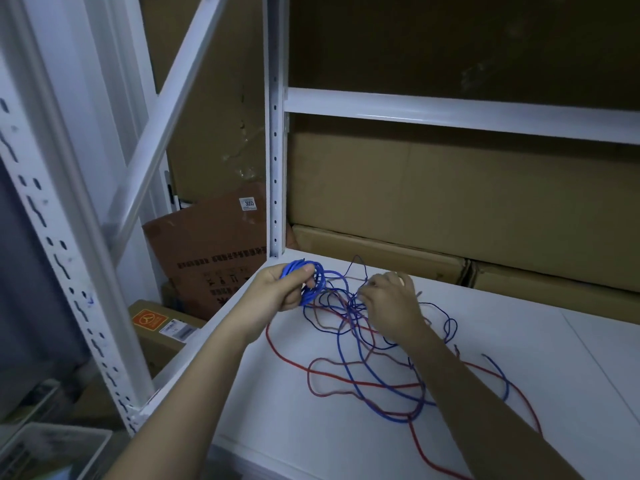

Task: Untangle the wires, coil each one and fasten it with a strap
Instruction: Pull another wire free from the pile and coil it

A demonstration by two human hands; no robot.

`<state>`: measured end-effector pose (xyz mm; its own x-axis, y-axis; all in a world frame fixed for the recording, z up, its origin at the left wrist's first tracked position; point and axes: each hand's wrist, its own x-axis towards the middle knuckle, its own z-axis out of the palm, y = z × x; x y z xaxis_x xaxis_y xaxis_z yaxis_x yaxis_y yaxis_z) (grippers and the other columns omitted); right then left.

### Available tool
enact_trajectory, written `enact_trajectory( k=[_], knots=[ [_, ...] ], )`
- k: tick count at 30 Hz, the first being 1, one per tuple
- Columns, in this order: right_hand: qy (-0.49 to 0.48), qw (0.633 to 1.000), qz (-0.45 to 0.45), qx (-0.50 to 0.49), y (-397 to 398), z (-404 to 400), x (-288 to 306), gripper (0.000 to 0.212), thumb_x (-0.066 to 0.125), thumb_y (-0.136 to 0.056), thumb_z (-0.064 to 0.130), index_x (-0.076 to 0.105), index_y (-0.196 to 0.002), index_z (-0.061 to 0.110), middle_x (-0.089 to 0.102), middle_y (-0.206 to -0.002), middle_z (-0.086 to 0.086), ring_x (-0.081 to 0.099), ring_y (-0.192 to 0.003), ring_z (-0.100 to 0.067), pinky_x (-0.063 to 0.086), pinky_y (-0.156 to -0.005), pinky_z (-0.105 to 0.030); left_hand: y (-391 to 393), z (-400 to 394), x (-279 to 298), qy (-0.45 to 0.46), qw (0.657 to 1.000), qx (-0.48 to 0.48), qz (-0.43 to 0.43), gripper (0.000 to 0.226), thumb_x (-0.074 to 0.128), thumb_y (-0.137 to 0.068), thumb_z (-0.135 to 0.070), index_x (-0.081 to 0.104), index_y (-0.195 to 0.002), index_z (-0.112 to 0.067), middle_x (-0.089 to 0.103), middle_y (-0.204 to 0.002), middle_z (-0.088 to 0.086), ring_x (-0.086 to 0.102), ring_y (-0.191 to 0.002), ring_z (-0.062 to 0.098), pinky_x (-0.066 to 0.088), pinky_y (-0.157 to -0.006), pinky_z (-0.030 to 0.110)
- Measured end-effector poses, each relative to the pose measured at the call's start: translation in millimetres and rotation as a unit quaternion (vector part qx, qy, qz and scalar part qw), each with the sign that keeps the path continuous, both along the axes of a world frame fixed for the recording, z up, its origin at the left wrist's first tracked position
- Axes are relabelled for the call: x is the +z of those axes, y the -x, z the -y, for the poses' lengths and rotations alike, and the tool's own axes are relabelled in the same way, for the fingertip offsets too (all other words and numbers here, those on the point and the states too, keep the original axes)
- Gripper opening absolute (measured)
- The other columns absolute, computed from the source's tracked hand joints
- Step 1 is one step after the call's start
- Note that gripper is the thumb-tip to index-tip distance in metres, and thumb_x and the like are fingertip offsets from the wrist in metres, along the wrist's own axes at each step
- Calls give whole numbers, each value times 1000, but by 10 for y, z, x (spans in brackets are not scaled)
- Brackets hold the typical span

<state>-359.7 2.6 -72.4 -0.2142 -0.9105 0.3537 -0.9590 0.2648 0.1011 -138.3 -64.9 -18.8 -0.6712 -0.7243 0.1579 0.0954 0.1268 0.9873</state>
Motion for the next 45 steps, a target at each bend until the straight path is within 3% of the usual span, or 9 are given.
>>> enact_trajectory(
  k=[3, 6, 9, 12, 19, 26, 31, 36, 45],
  knots=[
    [24, 985, 132, 112, -272, -29, -15, 56, 58, -80, 23, 47, -134, 35, 43, -137, 12, 24, -138, -15, -5, -115, -50, 92, -42, -1, 14, 999, 41, 14, 29, 55, -96, -27, 66, -76, -9, 31, -46, -3, 28, -42, 8, 34, -49, 14],
    [55, 898, 389, 197, -556, -56, 34, 25, 55, -82, 42, 57, -105, 49, 53, -126, 24, 23, -137, 5, -11, -115, -47, 154, -57, -7, 12, 998, 68, 7, 29, 54, -97, -28, 65, -77, -9, 34, -44, -6, 30, -40, 6, 35, -46, 13],
    [128, 796, 549, 221, -662, -78, 66, 36, 36, -99, 47, 62, -78, 33, 73, -81, 2, 62, -102, -6, 21, -113, -47, 170, -52, -20, 24, 994, 107, 6, 34, 49, -99, -31, 55, -72, -12, 33, -46, -5, 27, -43, 8, 28, -46, 18],
    [168, 753, 609, 186, -622, -119, 91, 40, 33, -99, 48, 50, -76, 21, 52, -48, -1, 47, -50, -14, 47, -71, -34, 141, -44, -47, 26, 993, 116, 15, 39, 41, -102, -37, 41, -70, -15, 29, -50, -5, 25, -45, 8, 28, -47, 16],
    [87, 972, 205, 68, -411, 16, 256, 22, 26, -103, 39, 39, -111, 22, 55, -81, 3, 53, -69, -25, 34, -57, -35, 96, -124, -6, -67, 990, -15, -123, 42, 45, -92, -44, 25, -66, -18, 17, -49, -4, 12, -48, 11, 12, -53, 28],
    [-51, 995, -9, 85, -660, -50, 58, 42, 39, -99, 23, 32, -138, 9, 62, -114, -12, 62, -97, -31, 33, -67, -32, 395, -132, 51, -135, 966, 39, -217, 27, 40, -102, -19, 49, -78, -11, 50, -65, -2, 42, -57, 10, 35, -70, 24],
    [-9, 976, 151, 155, -544, -334, 104, 19, 46, -95, 29, 52, -105, 14, 63, -82, -7, 60, -77, -26, 39, -59, -31, 620, -156, -47, 53, 995, 87, 9, 32, 34, -104, -37, 62, -106, -21, 59, -77, 2, 56, -74, 12, 46, -66, 10],
    [26, 881, 439, 174, -298, -460, 157, 2, 64, -84, 17, 64, -84, 19, 60, -66, -1, 50, -53, -8, 42, -53, -21, 725, -130, -148, 251, 945, 80, 193, 22, 41, -101, -36, 36, -101, -15, 52, -77, -5, 45, -104, 30, 39, -85, 35],
    [169, 854, 469, 149, -40, -241, 293, 19, 64, -79, 3, 60, -79, 21, 52, -60, 0, 44, -54, -7, 38, -53, -19, 621, -66, -201, 275, 902, -16, 333, 49, 36, -93, -63, 43, -78, -17, 52, -73, 7, 46, -81, 16, 38, -71, 32]
  ],
)
